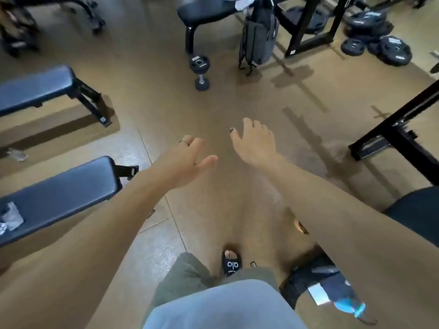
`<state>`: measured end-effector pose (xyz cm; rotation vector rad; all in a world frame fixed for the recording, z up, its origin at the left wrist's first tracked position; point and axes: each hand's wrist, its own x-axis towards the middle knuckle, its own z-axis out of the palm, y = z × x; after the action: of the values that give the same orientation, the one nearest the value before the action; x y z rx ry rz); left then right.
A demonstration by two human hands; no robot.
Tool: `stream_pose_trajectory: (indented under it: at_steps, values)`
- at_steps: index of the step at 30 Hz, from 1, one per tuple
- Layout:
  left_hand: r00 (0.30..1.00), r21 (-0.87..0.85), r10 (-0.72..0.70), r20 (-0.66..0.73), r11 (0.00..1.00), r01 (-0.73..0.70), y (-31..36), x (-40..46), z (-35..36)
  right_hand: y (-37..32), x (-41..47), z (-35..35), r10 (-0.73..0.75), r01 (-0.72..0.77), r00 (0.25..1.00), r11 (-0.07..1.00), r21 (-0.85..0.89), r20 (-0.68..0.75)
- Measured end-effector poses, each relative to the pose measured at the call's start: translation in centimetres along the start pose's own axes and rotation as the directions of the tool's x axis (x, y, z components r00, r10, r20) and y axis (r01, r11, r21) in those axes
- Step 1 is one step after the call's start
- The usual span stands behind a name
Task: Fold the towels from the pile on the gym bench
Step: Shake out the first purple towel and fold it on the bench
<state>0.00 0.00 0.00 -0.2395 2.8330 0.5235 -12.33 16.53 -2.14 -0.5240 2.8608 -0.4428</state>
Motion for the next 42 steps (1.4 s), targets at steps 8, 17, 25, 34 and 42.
stream_pose_trajectory:
  at_steps: [8, 17, 25, 34, 42]
  values:
    - [0.999, 0.007, -0.031, -0.027, 1.000, 0.031, -10.3, 17.5, -9.0, -8.3, 21.3, -0.5, -0.049, 0.049, 0.999, 0.999, 0.000, 0.013]
    - [0.998, 0.077, 0.029, 0.049, 0.997, -0.032, -23.6, 40.5, -21.2, -17.8, 46.1, -0.3, 0.035, -0.035, 0.999, 0.999, 0.003, -0.017]
    - [0.988, 0.135, 0.120, 0.096, 0.982, -0.132, -27.0, 62.5, -31.0, -18.4, 67.7, -3.1, 0.106, -0.104, 0.992, 0.994, 0.034, -0.073]
    - [0.990, 0.135, 0.087, 0.110, 0.986, -0.102, -27.4, 88.8, -37.0, -13.3, 95.5, -5.3, 0.161, -0.159, 0.987, 0.986, 0.053, -0.020]
    - [0.981, 0.117, 0.155, 0.113, 0.979, -0.168, -28.6, 108.4, -43.8, -12.8, 115.1, -9.6, 0.175, -0.173, 0.984, 0.982, 0.072, -0.027]
